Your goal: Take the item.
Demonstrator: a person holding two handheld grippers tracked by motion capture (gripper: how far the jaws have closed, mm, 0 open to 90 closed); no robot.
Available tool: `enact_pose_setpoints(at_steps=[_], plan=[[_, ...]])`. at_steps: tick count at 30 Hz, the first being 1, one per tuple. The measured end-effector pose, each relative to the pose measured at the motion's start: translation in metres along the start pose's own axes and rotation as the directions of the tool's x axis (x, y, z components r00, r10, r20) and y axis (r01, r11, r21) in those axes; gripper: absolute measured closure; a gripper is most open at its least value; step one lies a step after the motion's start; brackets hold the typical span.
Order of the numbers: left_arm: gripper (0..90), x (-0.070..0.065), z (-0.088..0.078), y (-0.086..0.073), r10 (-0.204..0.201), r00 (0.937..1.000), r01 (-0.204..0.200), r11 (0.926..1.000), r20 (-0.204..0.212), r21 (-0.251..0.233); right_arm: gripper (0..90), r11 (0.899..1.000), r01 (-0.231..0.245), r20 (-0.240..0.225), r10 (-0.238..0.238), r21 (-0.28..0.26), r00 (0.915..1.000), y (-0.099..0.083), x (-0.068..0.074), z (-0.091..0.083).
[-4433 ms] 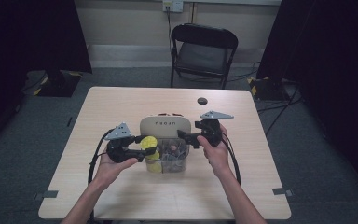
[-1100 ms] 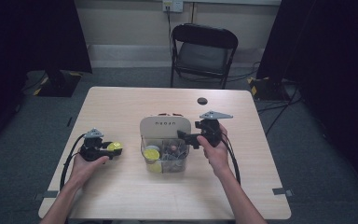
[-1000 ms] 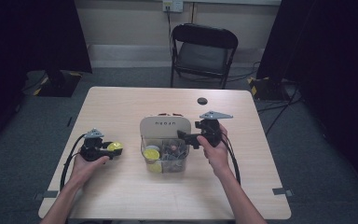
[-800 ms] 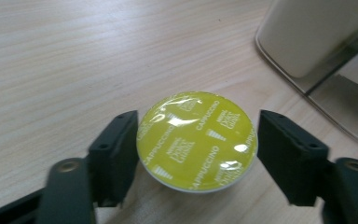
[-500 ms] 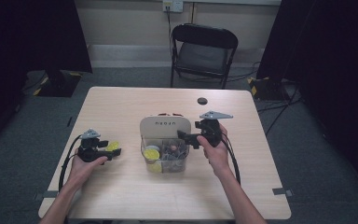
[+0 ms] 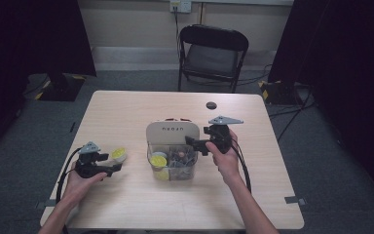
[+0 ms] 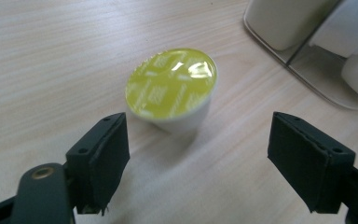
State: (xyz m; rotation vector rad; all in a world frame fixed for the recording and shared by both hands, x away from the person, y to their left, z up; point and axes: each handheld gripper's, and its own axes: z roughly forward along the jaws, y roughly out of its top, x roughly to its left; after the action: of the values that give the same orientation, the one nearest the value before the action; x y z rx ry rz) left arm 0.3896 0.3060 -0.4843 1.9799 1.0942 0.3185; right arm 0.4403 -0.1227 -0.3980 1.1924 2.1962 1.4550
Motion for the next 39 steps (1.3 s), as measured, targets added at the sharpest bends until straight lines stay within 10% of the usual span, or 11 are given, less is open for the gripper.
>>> enact_pose_setpoints(at_steps=[10,19,39], plan=[[21.8,-0.009,0.0,-0.014,0.017,0.9999,-0.016,0.9989,-0.002,0.043,12.7,1.0,0.005,-0.009,-0.005,0.001,1.0,0.001,0.0,-0.001],[23.0,-0.02,0.008,-0.02,0.132,0.9869,-0.128,0.9905,-0.092,0.05,14.6,1.0,0.021,0.011,-0.021,-0.008,0.9997,0.002,0.004,-0.003],[21.2,-0.02,0.008,-0.02,0.128,0.9867,-0.122,0.9908,-0.1,0.058,39.6,0.997,0.025,-0.092,-0.032,-0.078,0.9952,0.013,0.021,-0.02]])
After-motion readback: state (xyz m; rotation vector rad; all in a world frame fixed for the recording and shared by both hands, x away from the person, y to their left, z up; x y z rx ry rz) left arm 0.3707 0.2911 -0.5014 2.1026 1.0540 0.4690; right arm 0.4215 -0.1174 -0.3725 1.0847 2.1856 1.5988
